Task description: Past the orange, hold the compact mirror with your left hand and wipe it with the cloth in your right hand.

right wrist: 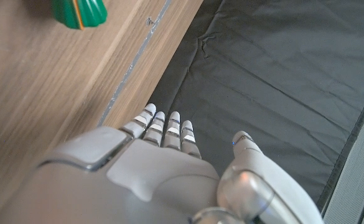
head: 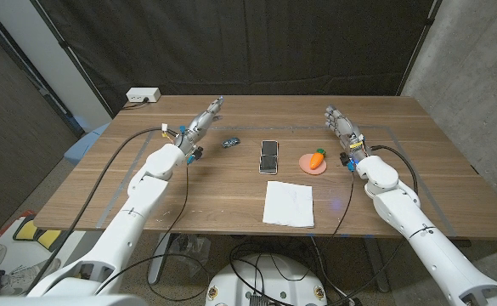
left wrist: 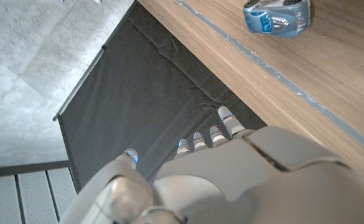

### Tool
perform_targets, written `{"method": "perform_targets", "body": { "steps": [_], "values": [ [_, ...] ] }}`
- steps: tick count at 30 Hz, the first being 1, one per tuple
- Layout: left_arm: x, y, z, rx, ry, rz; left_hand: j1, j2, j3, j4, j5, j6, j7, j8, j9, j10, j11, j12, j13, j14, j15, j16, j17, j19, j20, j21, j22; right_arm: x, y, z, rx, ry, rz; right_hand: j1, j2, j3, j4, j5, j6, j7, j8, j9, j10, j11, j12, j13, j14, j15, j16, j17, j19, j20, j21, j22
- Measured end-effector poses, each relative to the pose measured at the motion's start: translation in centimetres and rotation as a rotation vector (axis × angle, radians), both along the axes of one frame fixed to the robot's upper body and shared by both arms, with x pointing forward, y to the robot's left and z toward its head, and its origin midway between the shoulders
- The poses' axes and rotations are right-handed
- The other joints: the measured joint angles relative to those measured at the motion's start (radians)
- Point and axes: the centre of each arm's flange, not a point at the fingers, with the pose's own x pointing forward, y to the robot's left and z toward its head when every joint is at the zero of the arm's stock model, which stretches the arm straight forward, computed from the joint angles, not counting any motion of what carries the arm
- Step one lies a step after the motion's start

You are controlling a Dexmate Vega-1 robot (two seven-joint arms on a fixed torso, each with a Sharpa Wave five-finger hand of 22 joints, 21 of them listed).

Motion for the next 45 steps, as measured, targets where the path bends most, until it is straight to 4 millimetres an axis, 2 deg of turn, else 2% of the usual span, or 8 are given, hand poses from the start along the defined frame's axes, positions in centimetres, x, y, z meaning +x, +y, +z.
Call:
{"method": "perform_targets", "body": {
  "steps": [7, 10, 13, 20, 32, 36, 42, 45],
  "values": [
    [0.0, -1.1, 0.4, 0.113, -0.028, -0.008, 0.007, 0.007, 0.007, -0.001, 0.0, 0.004, -0.007, 0.008, 0.0, 0.001, -0.009, 0.0, 0.0, 0.0, 0.0, -0.004, 0.0, 0.0, 0.0, -0.001, 0.0, -1.7, 0.4, -0.3, -0.066, -0.02, -0.064, 0.009, -0.002, 0.001, -0.007, 0.0, 0.007, -0.003, 0.004, 0.0, 0.011, 0.0, 0.004, 0.0, 0.008, -0.001, 0.0, 0.0, 0.009, -0.002, 0.0, 0.0],
    [0.0, -1.5, 0.6, 0.156, -0.042, -0.014, 0.007, 0.006, 0.009, 0.0, 0.0, 0.006, -0.017, 0.008, 0.0, 0.0, -0.01, 0.004, 0.0, 0.0, 0.0, -0.004, 0.0, 0.0, 0.0, -0.008, 0.0, -2.4, 0.7, -0.5, -0.093, -0.028, -0.091, 0.014, 0.003, 0.003, -0.011, -0.004, 0.011, -0.008, 0.004, 0.0, 0.015, -0.004, 0.004, 0.0, 0.012, 0.002, 0.0, 0.0, 0.009, -0.002, 0.0, 0.0],
    [-0.1, -1.9, 0.7, 0.19, -0.056, -0.018, 0.009, 0.005, 0.009, 0.0, 0.0, 0.019, -0.029, 0.015, 0.0, 0.005, -0.024, 0.004, 0.0, 0.0, 0.0, -0.004, 0.0, 0.0, 0.0, -0.008, 0.0, -3.0, 0.9, -0.6, -0.113, -0.037, -0.111, 0.018, -0.001, 0.003, -0.011, -0.004, 0.016, -0.005, 0.004, 0.0, 0.016, -0.006, 0.004, 0.0, 0.012, 0.002, 0.0, 0.0, 0.014, -0.006, 0.0, 0.0],
    [-0.3, -2.8, 1.0, 0.293, -0.091, -0.032, 0.014, 0.005, 0.008, 0.0, 0.0, 0.043, -0.032, 0.016, 0.0, 0.017, -0.036, 0.004, 0.0, 0.0, 0.0, -0.008, 0.0, 0.0, 0.0, -0.015, 0.0, -4.7, 1.7, -0.9, -0.175, -0.061, -0.176, 0.026, 0.0, 0.004, -0.018, -0.004, 0.022, -0.008, 0.004, 0.0, 0.016, -0.006, 0.004, 0.0, 0.015, -0.001, 0.0, 0.0, 0.015, -0.007, 0.0, 0.0],
    [-0.7, -3.9, 1.0, 0.432, -0.135, -0.066, 0.015, 0.006, 0.013, 0.004, 0.0, 0.1, -0.043, 0.016, 0.0, 0.063, -0.044, 0.008, 0.0, 0.0, 0.0, -0.008, 0.0, -0.008, 0.057, -0.015, 0.0, -7.5, 3.6, -1.9, -0.269, -0.091, -0.266, 0.042, -0.003, 0.009, -0.037, -0.008, 0.03, -0.016, 0.008, 0.0, 0.034, -0.013, 0.004, 0.0, 0.025, -0.011, 0.0, 0.0, 0.027, -0.009, 0.0, 0.0],
    [-0.9, -4.3, 1.0, 0.477, -0.148, -0.077, 0.015, 0.006, 0.013, 0.004, 0.0, 0.117, -0.048, 0.021, 0.0, 0.073, -0.051, 0.008, 0.0, 0.0, 0.0, -0.008, 0.0, -0.005, 0.074, -0.022, 0.0, -8.5, 4.3, -2.4, -0.296, -0.096, -0.294, 0.046, -0.007, 0.014, -0.041, -0.008, 0.036, -0.011, 0.008, 0.0, 0.038, -0.009, 0.004, 0.0, 0.03, -0.016, 0.0, 0.0, 0.027, -0.009, 0.0, 0.0],
    [-0.8, -4.4, 1.1, 0.521, -0.152, -0.08, 0.015, 0.006, 0.013, 0.004, 0.0, 0.14, -0.047, 0.023, 0.0, 0.084, -0.051, 0.008, 0.0, 0.0, 0.0, -0.008, 0.005, -0.007, 0.083, -0.023, 0.005, -8.6, 3.9, -2.8, -0.351, -0.091, -0.375, 0.052, -0.014, 0.012, -0.051, -0.008, 0.036, -0.011, 0.008, 0.0, 0.043, -0.014, 0.004, 0.0, 0.036, -0.01, 0.0, 0.0, 0.027, -0.009, 0.0, -0.002],
    [-1.2, -4.8, 0.8, 0.587, -0.167, -0.097, 0.015, 0.006, 0.016, 0.007, 0.0, 0.143, -0.05, 0.023, 0.0, 0.086, -0.053, 0.008, 0.0, 0.0, 0.0, -0.008, 0.005, -0.005, 0.084, -0.023, 0.005, -9.9, 5.2, -4.1, -0.351, -0.078, -0.372, 0.06, -0.011, 0.015, -0.054, -0.008, 0.037, -0.012, 0.008, 0.0, 0.043, -0.014, 0.004, 0.0, 0.036, -0.01, 0.0, 0.0, 0.027, -0.009, 0.0, -0.003]
  ]
}}
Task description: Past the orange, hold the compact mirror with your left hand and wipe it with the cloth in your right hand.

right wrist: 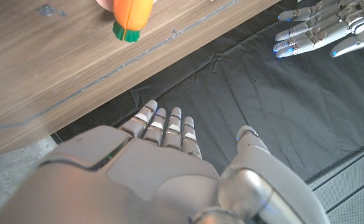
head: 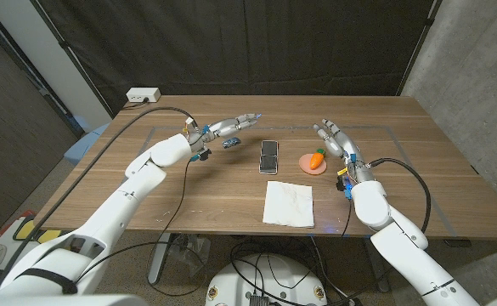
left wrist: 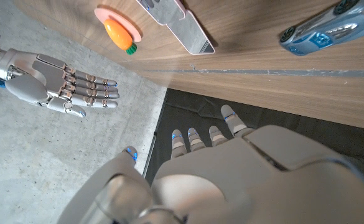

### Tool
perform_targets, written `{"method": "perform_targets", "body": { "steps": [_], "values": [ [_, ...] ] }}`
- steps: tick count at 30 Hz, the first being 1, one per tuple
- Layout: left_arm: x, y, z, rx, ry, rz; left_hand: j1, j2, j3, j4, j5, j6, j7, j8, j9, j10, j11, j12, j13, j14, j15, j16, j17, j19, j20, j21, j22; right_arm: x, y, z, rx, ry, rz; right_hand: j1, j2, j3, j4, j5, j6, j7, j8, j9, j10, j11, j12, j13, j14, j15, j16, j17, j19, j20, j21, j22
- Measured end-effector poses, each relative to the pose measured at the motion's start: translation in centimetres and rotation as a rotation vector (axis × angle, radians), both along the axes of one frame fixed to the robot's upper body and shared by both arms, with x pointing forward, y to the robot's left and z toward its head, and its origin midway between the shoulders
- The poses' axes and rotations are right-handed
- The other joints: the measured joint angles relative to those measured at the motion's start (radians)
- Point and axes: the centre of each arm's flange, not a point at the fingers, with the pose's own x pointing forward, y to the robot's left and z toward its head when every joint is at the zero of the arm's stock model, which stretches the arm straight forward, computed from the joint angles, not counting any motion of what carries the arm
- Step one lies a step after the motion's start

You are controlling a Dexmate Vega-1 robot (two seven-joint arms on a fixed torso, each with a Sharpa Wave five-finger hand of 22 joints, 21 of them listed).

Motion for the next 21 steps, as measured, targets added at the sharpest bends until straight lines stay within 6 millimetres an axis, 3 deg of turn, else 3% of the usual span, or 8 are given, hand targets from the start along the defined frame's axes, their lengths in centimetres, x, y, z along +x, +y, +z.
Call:
{"method": "perform_targets", "body": {
  "steps": [13, 21],
  "values": [
    [-0.9, -0.4, -0.5, 0.134, -0.026, -0.018, 0.0, 0.0, 0.001, 0.001, 0.0, 0.034, 0.009, 0.0, 0.0, 0.0, 0.0, -0.004, 0.0, 0.0, 0.0, 0.0, 0.0, -0.002, 0.002, 0.0, 0.0, -2.4, 1.7, -1.9, -0.046, 0.007, -0.075, 0.017, -0.009, 0.002, -0.019, -0.004, 0.009, -0.009, 0.0, 0.0, 0.014, 0.003, 0.004, 0.0, 0.004, -0.004, 0.0, 0.0, 0.009, -0.002, 0.0, 0.0],
    [-1.5, -0.3, -1.2, 0.199, -0.041, -0.019, 0.0, 0.0, 0.005, -0.003, 0.0, 0.115, 0.018, 0.014, 0.0, 0.076, 0.003, 0.003, 0.002, 0.0, 0.0, 0.0, 0.0, -0.004, 0.004, 0.0, 0.0, -3.7, 2.5, -2.6, -0.084, 0.006, -0.118, 0.029, -0.013, 0.004, -0.032, -0.004, 0.019, -0.02, 0.0, 0.0, 0.018, -0.001, 0.004, 0.0, 0.013, -0.013, 0.0, 0.0, 0.016, -0.002, 0.0, 0.0]
  ]
}}
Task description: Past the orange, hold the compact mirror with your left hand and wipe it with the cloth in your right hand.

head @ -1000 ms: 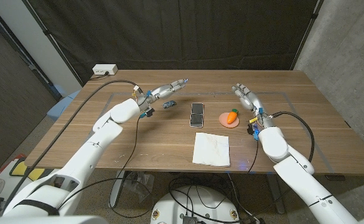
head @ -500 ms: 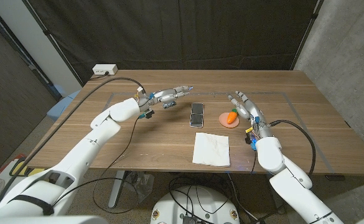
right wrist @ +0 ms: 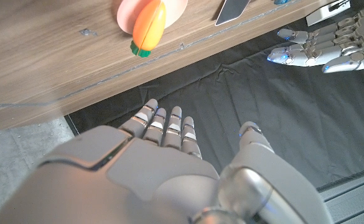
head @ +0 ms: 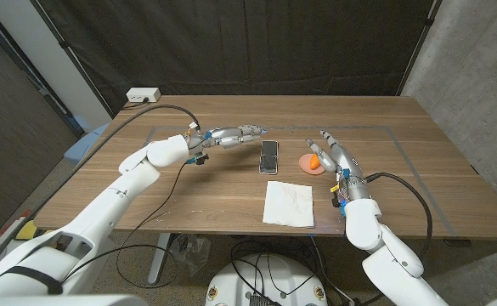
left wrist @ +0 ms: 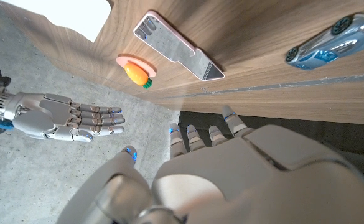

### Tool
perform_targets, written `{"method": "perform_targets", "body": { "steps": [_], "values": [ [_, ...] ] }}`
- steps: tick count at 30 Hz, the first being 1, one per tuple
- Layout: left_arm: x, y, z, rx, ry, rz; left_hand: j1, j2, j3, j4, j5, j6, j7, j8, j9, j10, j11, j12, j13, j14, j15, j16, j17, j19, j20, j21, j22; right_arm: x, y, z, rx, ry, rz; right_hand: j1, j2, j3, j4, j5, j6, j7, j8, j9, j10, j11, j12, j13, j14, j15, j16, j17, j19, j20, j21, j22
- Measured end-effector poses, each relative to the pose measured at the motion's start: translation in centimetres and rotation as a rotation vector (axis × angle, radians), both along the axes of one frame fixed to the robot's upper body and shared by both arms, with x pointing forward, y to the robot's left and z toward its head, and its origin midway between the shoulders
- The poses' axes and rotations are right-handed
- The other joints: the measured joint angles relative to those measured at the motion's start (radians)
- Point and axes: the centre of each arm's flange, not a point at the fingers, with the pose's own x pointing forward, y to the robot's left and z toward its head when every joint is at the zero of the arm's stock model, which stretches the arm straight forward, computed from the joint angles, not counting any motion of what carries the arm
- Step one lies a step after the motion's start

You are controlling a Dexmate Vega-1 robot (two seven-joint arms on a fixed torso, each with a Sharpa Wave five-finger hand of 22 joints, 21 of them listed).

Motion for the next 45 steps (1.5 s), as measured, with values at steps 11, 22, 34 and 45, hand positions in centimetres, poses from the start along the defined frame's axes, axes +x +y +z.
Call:
{"method": "perform_targets", "body": {
  "steps": [11, 22, 34, 45],
  "values": [
    [-0.8, 0.1, -0.9, 0.084, -0.04, 0.01, 0.0, 0.0, 0.0, 0.0, 0.0, 0.047, -0.005, 0.0, 0.0, 0.041, 0.006, 0.004, 0.0, 0.0, 0.0, 0.0, -0.003, 0.004, 0.003, 0.0, 0.0, -1.6, 1.4, -1.1, -0.046, 0.011, -0.043, 0.01, -0.01, 0.001, -0.012, 0.0, 0.008, -0.008, 0.0, 0.0, 0.012, -0.005, 0.0, 0.0, 0.005, -0.005, 0.0, 0.0, 0.007, 0.004, 0.0, 0.0],
    [-1.0, -0.4, -1.7, 0.169, -0.092, 0.019, 0.0, 0.0, 0.004, 0.004, 0.0, 0.045, -0.032, -0.004, -0.003, 0.047, 0.001, -0.004, 0.0, 0.004, -0.004, 0.0, -0.002, 0.004, 0.003, -0.006, 0.0, -2.7, 2.6, -2.3, -0.09, 0.043, -0.062, 0.031, -0.024, -0.004, -0.037, -0.004, 0.012, -0.011, 0.0, 0.0, 0.021, -0.007, 0.0, 0.0, 0.056, -0.005, 0.008, 0.0, 0.028, 0.011, 0.0, 0.0],
    [-1.0, -1.5, -2.1, 0.256, -0.154, 0.016, -0.005, -0.003, -0.002, 0.01, 0.0, 0.015, -0.041, -0.038, -0.003, 0.011, -0.002, -0.031, 0.0, 0.004, -0.004, -0.008, 0.0, 0.004, 0.003, -0.014, 0.0, -3.9, 3.9, -3.7, -0.136, 0.095, -0.08, 0.056, -0.046, -0.016, -0.059, -0.004, 0.013, -0.013, 0.0, 0.0, 0.034, -0.009, 0.0, 0.0, 0.146, -0.025, 0.023, 0.005, 0.07, 0.038, 0.014, 0.006],
    [-0.8, -2.2, -2.5, 0.302, -0.167, 0.01, -0.027, -0.011, -0.005, 0.013, 0.0, -0.019, -0.039, -0.056, -0.002, -0.009, -0.011, -0.042, 0.0, 0.004, -0.004, -0.015, 0.0, 0.004, 0.003, -0.021, 0.004, -4.4, 4.8, -4.6, -0.203, 0.155, -0.097, 0.062, -0.051, -0.018, -0.068, -0.004, 0.054, -0.02, 0.009, 0.005, 0.043, -0.01, 0.0, 0.005, 0.151, -0.022, 0.014, 0.005, 0.075, 0.043, 0.015, 0.007]
  ]
}}
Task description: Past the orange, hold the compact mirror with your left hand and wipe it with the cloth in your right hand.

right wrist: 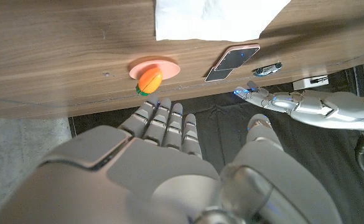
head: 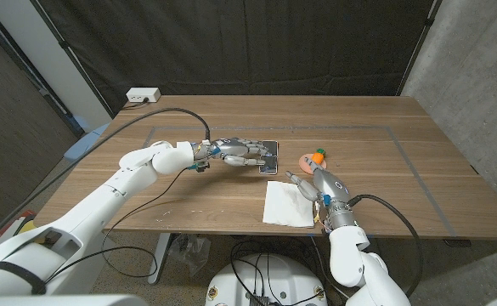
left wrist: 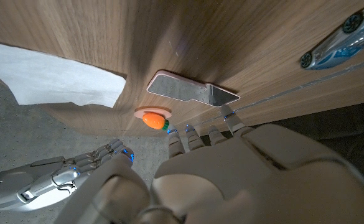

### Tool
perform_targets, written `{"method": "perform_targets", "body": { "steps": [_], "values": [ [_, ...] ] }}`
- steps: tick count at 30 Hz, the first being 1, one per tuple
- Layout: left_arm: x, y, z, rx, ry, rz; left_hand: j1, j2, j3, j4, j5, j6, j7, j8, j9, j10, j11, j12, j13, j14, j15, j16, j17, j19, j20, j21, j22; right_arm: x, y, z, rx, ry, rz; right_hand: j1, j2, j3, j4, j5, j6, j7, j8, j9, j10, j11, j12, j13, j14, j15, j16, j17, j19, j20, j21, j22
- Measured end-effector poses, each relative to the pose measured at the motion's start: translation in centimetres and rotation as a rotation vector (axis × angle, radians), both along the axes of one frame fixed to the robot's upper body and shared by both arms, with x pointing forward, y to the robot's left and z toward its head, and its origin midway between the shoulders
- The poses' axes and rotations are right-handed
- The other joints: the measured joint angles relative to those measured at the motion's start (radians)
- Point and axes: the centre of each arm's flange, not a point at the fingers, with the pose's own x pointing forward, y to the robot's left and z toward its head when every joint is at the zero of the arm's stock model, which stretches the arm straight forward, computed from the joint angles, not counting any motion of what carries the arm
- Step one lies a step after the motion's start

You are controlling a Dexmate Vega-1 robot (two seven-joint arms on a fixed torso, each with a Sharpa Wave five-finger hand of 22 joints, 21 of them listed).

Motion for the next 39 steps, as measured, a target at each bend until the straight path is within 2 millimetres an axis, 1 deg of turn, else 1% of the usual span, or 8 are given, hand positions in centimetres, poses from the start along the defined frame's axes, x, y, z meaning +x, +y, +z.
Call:
{"method": "perform_targets", "body": {
  "steps": [8, 11, 17, 19, 24, 28, 34, 39],
  "values": [
    [0.1, -0.4, -0.4, 0.034, -0.011, 0.005, -0.018, 0.0, -0.004, 0.004, -0.005, -0.02, 0.013, -0.008, 0.0, -0.01, -0.002, -0.007, 0.0, 0.0, 0.0, -0.004, 0.005, 0.0, 0.0, -0.013, 0.0, -0.3, 1.0, -0.5, -0.056, 0.036, -0.007, 0.011, -0.011, 0.0, -0.006, 0.0, 0.017, 0.0, 0.002, 0.0, 0.014, 0.001, 0.0, 0.0, -0.01, 0.003, -0.004, 0.0, 0.0, 0.0, 0.0, 0.005],
    [0.1, -0.5, -0.5, 0.046, -0.016, 0.008, -0.018, 0.0, -0.01, 0.004, -0.005, -0.023, 0.013, -0.015, 0.0, -0.014, 0.0, -0.007, 0.0, 0.0, 0.0, -0.004, 0.005, 0.0, 0.0, -0.015, 0.0, -0.3, 1.3, -0.6, -0.08, 0.046, -0.015, 0.013, -0.013, 0.0, -0.014, 0.0, 0.017, 0.0, 0.002, 0.0, 0.025, 0.0, 0.0, 0.0, -0.01, 0.003, -0.004, 0.005, 0.0, 0.0, 0.0, 0.005],
    [0.2, -0.6, -0.6, 0.062, -0.023, 0.015, -0.029, -0.011, -0.017, 0.005, -0.005, -0.023, 0.013, -0.015, 0.0, -0.017, -0.002, -0.015, 0.0, 0.0, 0.0, -0.004, 0.005, 0.0, 0.0, -0.029, 0.0, -0.3, 1.8, -1.0, -0.12, 0.071, -0.026, 0.024, -0.024, -0.003, -0.017, 0.004, 0.022, -0.006, 0.002, 0.0, 0.026, 0.001, 0.005, 0.0, -0.018, 0.005, -0.008, 0.005, 0.0, 0.0, 0.0, 0.005],
    [0.2, -0.6, -0.6, 0.067, -0.027, 0.019, -0.029, -0.011, -0.021, 0.007, -0.005, -0.009, 0.024, -0.008, 0.0, -0.017, -0.003, -0.015, 0.0, 0.0, 0.0, -0.004, 0.005, 0.0, 0.0, -0.029, 0.002, -0.2, 2.0, -1.1, -0.134, 0.08, -0.03, 0.026, -0.026, -0.004, -0.018, 0.004, 0.022, -0.006, 0.002, 0.0, 0.021, -0.004, 0.005, 0.0, -0.027, 0.008, -0.015, 0.005, -0.003, 0.002, 0.0, 0.005],
    [0.1, -0.6, -0.7, 0.077, -0.032, 0.026, -0.029, -0.011, -0.025, 0.003, -0.005, 0.013, 0.034, -0.002, 0.0, -0.006, -0.003, -0.008, 0.0, 0.0, 0.0, -0.004, 0.005, 0.0, 0.0, -0.029, 0.004, -0.1, 2.5, -1.3, -0.167, 0.113, -0.038, 0.045, -0.037, -0.005, -0.027, 0.011, 0.008, -0.004, -0.005, 0.0, -0.013, -0.009, -0.011, 0.0, -0.056, 0.014, -0.02, 0.005, -0.014, 0.002, -0.009, 0.005],
    [0.2, -0.5, -0.9, 0.086, -0.032, 0.034, -0.029, -0.011, -0.025, 0.003, -0.005, 0.017, 0.038, -0.002, 0.0, -0.001, 0.002, -0.008, 0.0, 0.0, 0.0, -0.004, 0.005, 0.0, 0.0, -0.029, 0.002, 0.0, 2.7, -1.5, -0.193, 0.14, -0.048, 0.055, -0.039, -0.004, -0.026, 0.012, -0.015, -0.006, -0.013, 0.0, -0.031, -0.009, -0.016, 0.0, -0.076, 0.022, -0.022, 0.005, -0.022, 0.004, -0.009, 0.005],
    [0.3, -0.5, -1.1, 0.1, -0.028, 0.044, -0.029, -0.011, -0.032, 0.004, -0.005, 0.017, 0.038, -0.002, 0.0, 0.003, 0.005, -0.008, 0.0, 0.0, 0.0, -0.004, 0.005, 0.0, 0.0, -0.029, 0.002, 0.3, 3.0, -1.7, -0.229, 0.182, -0.068, 0.057, -0.041, -0.004, -0.026, 0.016, -0.023, -0.008, -0.013, 0.0, -0.03, -0.008, -0.016, 0.004, -0.081, 0.017, -0.022, 0.005, -0.022, 0.004, -0.009, 0.005],
    [0.3, -0.5, -1.3, 0.108, -0.026, 0.047, -0.029, -0.011, -0.032, 0.004, -0.005, 0.017, 0.038, -0.002, 0.0, 0.003, 0.005, -0.008, 0.0, 0.0, 0.0, -0.004, 0.005, 0.0, 0.0, -0.029, 0.002, 0.4, 3.2, -1.9, -0.258, 0.212, -0.083, 0.074, -0.047, -0.004, -0.026, 0.019, 0.016, -0.021, -0.005, 0.0, -0.003, -0.015, -0.004, 0.005, -0.076, 0.012, -0.018, 0.005, -0.022, 0.004, -0.009, 0.004]
  ]
}}
